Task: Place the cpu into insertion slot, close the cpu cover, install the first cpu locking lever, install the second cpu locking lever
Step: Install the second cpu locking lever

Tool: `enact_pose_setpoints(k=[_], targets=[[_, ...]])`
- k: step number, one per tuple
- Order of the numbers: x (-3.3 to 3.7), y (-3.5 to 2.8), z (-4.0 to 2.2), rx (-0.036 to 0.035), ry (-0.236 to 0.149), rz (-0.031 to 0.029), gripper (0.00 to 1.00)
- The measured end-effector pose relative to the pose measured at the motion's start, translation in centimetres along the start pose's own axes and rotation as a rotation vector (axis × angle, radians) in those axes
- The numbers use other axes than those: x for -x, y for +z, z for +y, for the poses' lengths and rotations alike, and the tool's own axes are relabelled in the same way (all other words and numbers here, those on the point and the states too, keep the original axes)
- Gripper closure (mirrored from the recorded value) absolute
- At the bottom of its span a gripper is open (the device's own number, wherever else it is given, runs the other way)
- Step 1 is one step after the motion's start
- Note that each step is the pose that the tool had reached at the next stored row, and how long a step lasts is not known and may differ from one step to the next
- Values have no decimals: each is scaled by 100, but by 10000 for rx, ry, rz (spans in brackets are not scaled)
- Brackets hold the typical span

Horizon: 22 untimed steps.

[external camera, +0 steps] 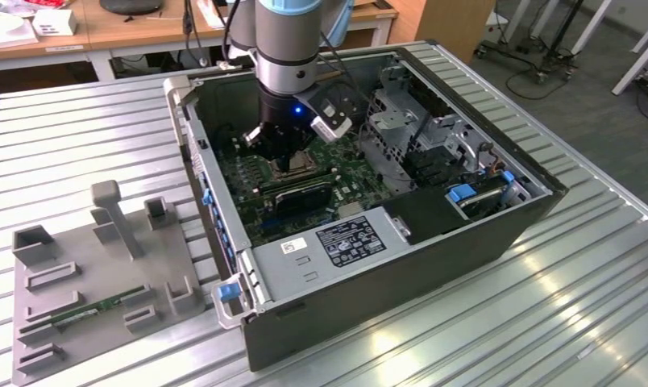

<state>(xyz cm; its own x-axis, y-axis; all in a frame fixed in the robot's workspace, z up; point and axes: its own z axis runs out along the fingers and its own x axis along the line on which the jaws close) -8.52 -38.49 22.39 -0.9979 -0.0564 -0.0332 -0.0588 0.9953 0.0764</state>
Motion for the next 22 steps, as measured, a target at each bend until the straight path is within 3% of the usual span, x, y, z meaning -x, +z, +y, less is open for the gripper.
enact_pose_setpoints(k=[15, 22], targets=[[-32, 25, 0, 0, -1, 0, 89], [-43, 81, -4, -1, 1, 0, 89]])
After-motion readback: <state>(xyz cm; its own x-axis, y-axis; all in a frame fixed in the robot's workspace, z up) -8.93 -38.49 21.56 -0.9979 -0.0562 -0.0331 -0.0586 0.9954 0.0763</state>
